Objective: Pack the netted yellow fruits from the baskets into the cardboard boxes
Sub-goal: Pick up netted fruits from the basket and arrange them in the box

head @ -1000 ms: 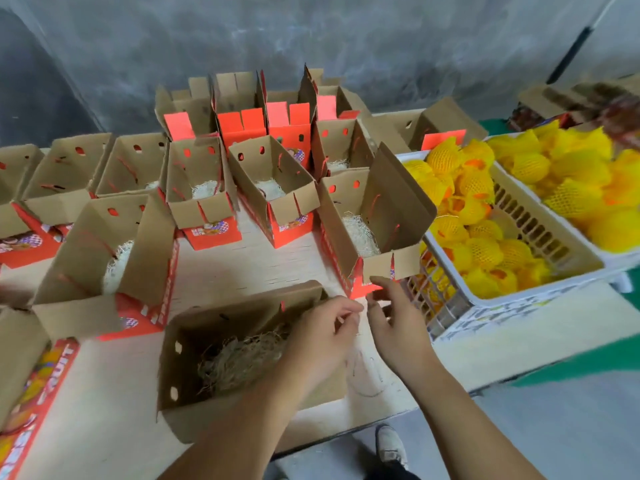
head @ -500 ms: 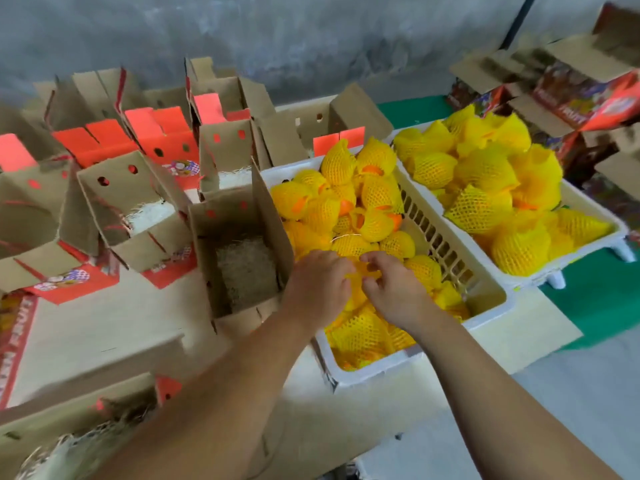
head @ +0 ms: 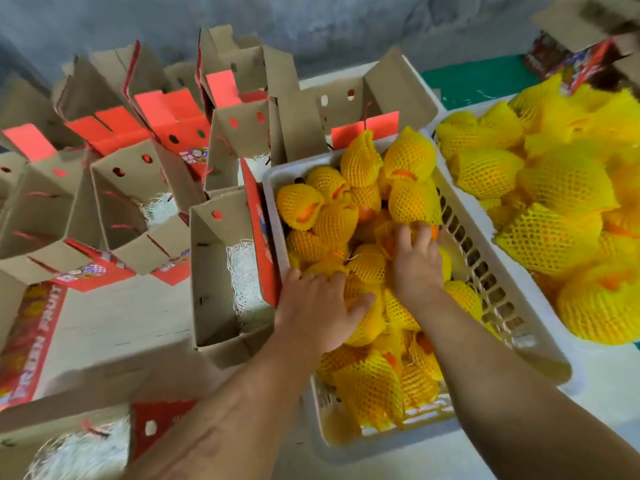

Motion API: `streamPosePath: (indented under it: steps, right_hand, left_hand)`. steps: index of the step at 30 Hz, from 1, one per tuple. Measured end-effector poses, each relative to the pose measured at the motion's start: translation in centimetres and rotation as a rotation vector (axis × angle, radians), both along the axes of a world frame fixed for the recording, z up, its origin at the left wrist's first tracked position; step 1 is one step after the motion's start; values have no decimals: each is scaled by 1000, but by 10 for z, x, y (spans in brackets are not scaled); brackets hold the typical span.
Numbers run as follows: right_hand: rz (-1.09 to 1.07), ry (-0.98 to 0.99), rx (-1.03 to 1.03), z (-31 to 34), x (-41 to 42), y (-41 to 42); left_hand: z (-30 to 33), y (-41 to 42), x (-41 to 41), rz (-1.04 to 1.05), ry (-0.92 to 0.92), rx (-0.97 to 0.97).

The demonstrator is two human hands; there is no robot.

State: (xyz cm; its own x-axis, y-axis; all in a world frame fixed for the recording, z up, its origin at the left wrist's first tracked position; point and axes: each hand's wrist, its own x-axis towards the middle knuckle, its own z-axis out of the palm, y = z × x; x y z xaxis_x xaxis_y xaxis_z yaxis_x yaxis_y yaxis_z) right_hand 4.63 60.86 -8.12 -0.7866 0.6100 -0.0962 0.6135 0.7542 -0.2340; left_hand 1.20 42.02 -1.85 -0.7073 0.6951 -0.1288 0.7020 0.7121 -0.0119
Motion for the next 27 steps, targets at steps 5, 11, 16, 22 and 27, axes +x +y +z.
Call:
streamPosePath:
  steps: [5,11,16,22,27]
  right_hand:
    - [-13,74,-15,19,4,7]
    - [-38,332,-907,59,17,12]
    - [45,262,-1382,58,10,-21]
    - [-23,414,-1658,52,5,-14]
    - [-73,440,-1599,54,5,-10]
  left_hand:
    - [0,-2,-12,60,-122,383]
    - [-2,-3,-12,71,-118,399]
    - [2,-5,-13,89,-89,319]
    - [-2,-6,-14,33,-49,318]
    - [3,-3,-11,76,-132,371]
